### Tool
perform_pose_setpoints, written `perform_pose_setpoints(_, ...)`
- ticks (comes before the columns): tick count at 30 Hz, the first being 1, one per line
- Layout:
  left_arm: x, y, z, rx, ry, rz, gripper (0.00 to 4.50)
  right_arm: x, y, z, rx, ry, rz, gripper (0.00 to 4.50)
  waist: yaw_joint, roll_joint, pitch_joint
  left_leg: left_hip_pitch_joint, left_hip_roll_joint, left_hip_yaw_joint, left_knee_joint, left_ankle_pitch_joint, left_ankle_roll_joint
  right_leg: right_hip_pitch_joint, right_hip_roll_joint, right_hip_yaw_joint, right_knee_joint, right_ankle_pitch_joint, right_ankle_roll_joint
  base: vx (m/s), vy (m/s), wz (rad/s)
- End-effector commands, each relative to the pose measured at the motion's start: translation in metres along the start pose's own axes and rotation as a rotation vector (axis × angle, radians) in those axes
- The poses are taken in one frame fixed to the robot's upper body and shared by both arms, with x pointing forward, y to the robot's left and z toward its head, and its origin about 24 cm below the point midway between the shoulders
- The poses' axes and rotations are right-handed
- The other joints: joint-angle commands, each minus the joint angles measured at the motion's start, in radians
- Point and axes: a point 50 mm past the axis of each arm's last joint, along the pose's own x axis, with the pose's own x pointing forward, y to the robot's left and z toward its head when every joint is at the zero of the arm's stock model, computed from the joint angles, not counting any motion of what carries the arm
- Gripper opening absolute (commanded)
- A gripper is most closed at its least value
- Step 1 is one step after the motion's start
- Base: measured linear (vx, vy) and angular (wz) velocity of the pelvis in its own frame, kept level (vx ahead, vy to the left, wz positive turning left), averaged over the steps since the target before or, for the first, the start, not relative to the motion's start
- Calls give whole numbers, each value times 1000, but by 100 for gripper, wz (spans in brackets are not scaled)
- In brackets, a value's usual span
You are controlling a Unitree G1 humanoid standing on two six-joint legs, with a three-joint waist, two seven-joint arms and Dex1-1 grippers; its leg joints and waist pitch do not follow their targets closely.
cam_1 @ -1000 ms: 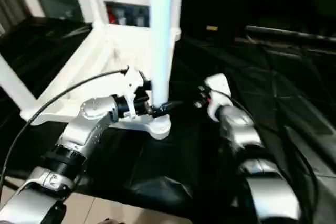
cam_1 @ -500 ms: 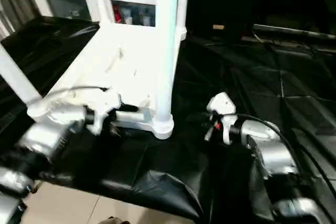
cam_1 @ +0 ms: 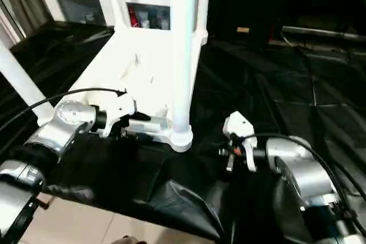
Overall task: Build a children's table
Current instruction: Rotate table base
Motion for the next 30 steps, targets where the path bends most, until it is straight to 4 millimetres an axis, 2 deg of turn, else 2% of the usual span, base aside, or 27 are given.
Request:
perform_pose_setpoints(1, 1, 1, 0, 18, 28, -30, 269, -3, 4, 2, -2, 0, -1, 0, 1, -5, -73, 11, 48, -32, -53, -136, 66, 54, -89, 50, -74, -62, -221, 0, 0, 0)
perform_pose_setpoints(2, 3, 0, -1, 17, 36, -37, 257, -3, 5, 2, 1, 1, 0, 0, 1, -1, -73, 12, 47, -32, -52, -142, 68, 54, -88, 49, -77, -70, -217, 0, 0, 0)
perform_pose_setpoints(5, 6, 0, -3, 32, 53, -34, 240, -5, 9, 0, 5, 19, -1, 0, 1, -2, -75, 11, 46, -33, -51, -138, 74, 55, -90, 48, -77, -79, -210, 0, 0, 0)
perform_pose_setpoints(7, 8, -1, -3, 24, 57, -49, 206, -6, 10, 0, 9, 20, 1, 0, 1, -2, -76, 10, 47, -33, -51, -134, 75, 56, -90, 47, -77, -85, -208, 0, 0, 0)
perform_pose_setpoints(9, 11, -2, -5, 26, 69, -64, 201, -6, 10, -1, 10, 25, 4, 0, 0, -5, -76, 9, 47, -32, -51, -135, 76, 56, -91, 47, -78, -91, -209, 0, 0, 0)
perform_pose_setpoints(11, 12, -3, -6, 32, 81, -70, 173, -6, 10, -1, 9, 27, 2, 0, 0, -1, -75, 11, 48, -33, -51, -141, 75, 53, -90, 47, -80, -109, -208, 0, 0, 0)
perform_pose_setpoints(12, 12, -3, -6, 34, 82, -71, 173, -6, 10, -1, 9, 28, 0, 0, 0, 2, -75, 12, 48, -33, -51, -142, 74, 53, -90, 47, -80, -110, -208, 0, 0, 0)
perform_pose_setpoints(20, 15, -5, -8, 22, 109, -118, 107, -5, 11, 0, 4, 31, -7, 0, 1, 1, -78, 11, 48, -34, -50, -130, 80, 56, -92, 47, -76, -69, -214, 0, 0, 0)
perform_pose_setpoints(22, 15, -9, -8, -12, 110, -185, 91, -5, 11, 0, -1, 33, -11, 0, 1, -3, -78, 10, 49, -34, -51, -122, 83, 56, -92, 47, -75, -59, -220, 0, 0, 0)
perform_pose_setpoints(24, 14, -13, -8, -51, 115, -266, 82, -5, 10, 0, -3, 34, -14, 0, 1, -1, -79, 9, 51, -34, -51, -105, 88, 56, -94, 48, -72, -46, -228, 0, 0, 0)
perform_pose_setpoints(25, 13, -17, -9, -73, 130, -323, 59, -6, 10, 0, -6, 35, -17, 0, 2, -6, -79, 10, 51, -32, -50, -104, 92, 55, -94, 48, -72, -39, -233, 0, 0, 0)
perform_pose_setpoints(27, 13, -23, -11, -89, 150, -391, 59, -7, 9, -1, -9, 38, -20, 0, 3, -7, -78, 11, 55, -32, -51, -102, 95, 55, -97, 49, -68, -32, -243, 0, 0, 0)
perform_pose_setpoints(28, 14, -26, -11, -96, 148, -413, 51, -7, 8, 0, -12, 39, -23, 0, 3, -3, -78, 10, 57, -34, -52, -99, 97, 54, -100, 50, -66, -30, -247, 0, 0, 0)
perform_pose_setpoints(29, 15, -27, -11, -100, 141, -415, 45, -7, 7, 0, -15, 39, -24, 0, 3, -5, -78, 11, 56, -32, -51, -104, 97, 53, -99, 50, -66, -36, -247, 0, 0, 0)
perform_pose_setpoints(30, 17, -29, -9, -110, 124, -416, 21, -7, 7, 0, -18, 39, -27, 0, 2, -4, -76, 10, 55, -32, -51, -108, 99, 53, -98, 49, -69, -45, -247, 0, 0, 0)
